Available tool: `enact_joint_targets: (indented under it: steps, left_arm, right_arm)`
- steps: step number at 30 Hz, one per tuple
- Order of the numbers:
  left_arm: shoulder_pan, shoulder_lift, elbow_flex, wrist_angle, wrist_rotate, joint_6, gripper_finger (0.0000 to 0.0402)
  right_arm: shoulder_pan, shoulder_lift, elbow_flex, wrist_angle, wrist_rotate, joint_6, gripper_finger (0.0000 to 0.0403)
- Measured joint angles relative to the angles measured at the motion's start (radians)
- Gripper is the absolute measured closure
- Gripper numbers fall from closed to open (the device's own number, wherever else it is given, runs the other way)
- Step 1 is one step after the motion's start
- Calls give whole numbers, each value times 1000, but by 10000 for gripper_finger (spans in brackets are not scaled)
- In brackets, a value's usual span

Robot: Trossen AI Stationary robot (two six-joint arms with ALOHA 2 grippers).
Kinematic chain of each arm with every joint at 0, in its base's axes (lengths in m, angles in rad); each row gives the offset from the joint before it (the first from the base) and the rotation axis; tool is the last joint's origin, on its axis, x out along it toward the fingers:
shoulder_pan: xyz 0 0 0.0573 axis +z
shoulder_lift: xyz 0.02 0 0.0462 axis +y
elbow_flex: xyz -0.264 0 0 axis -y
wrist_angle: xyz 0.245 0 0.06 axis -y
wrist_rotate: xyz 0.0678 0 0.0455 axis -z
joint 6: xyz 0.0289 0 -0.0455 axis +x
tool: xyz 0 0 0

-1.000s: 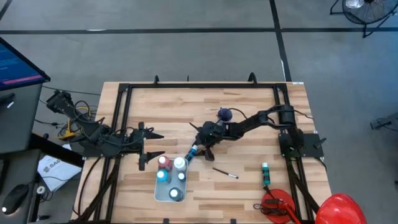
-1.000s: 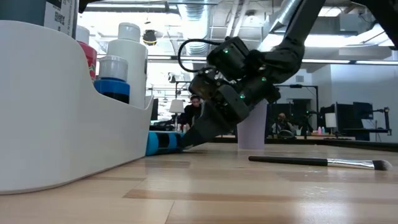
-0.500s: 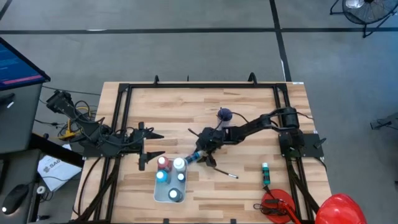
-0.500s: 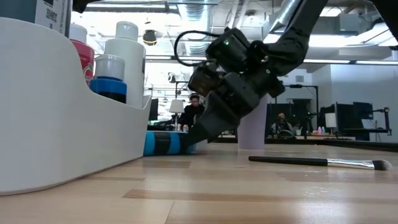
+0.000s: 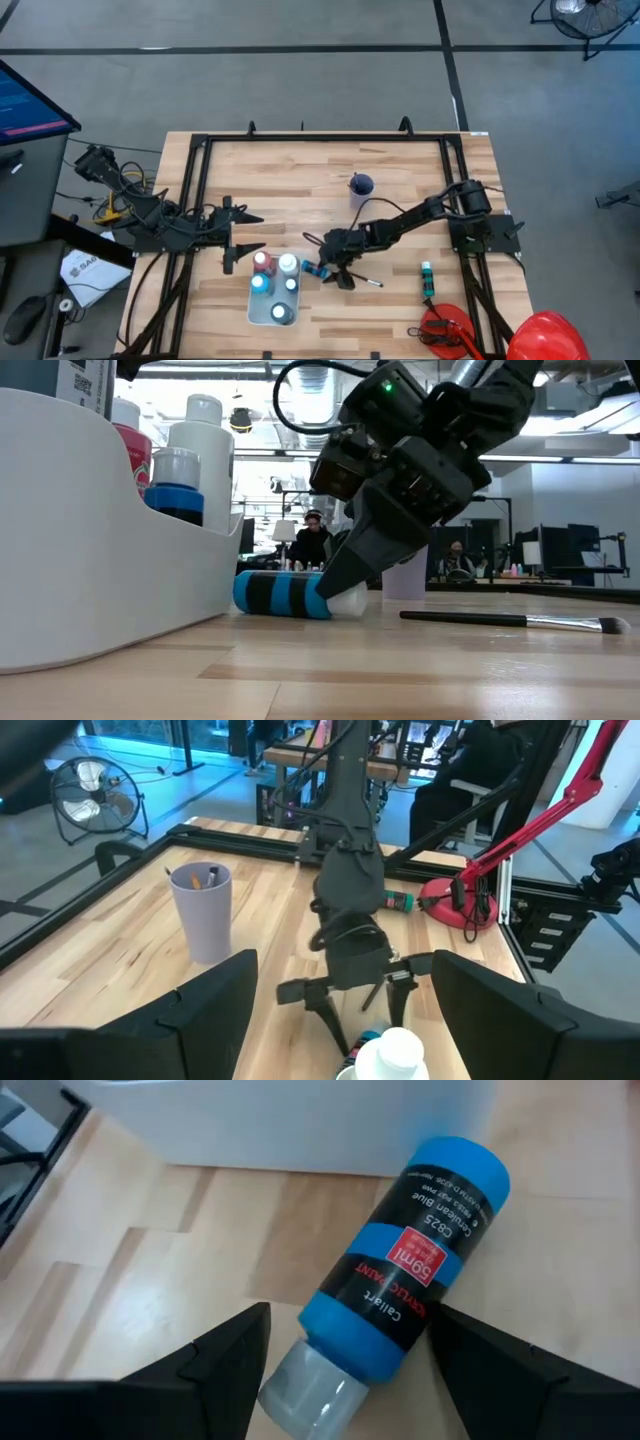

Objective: Pick & Place Paint Supplies
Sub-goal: Put the black blue paint bottle into the white bin

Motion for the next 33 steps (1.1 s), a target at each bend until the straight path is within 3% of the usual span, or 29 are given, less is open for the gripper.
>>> enact_joint_targets:
  steps: [20,27,33]
  left_arm:
    - [0,6,0,11,0,0,110]
    - [0,20,0,21,0,4,110]
    - [0,20,0,27,0,8,110]
  right_arm:
    - [7,1,0,-8,1,105,137]
    - [3,0,1,-23,105,109,138]
    - [-20,0,1,-44,132,141,138]
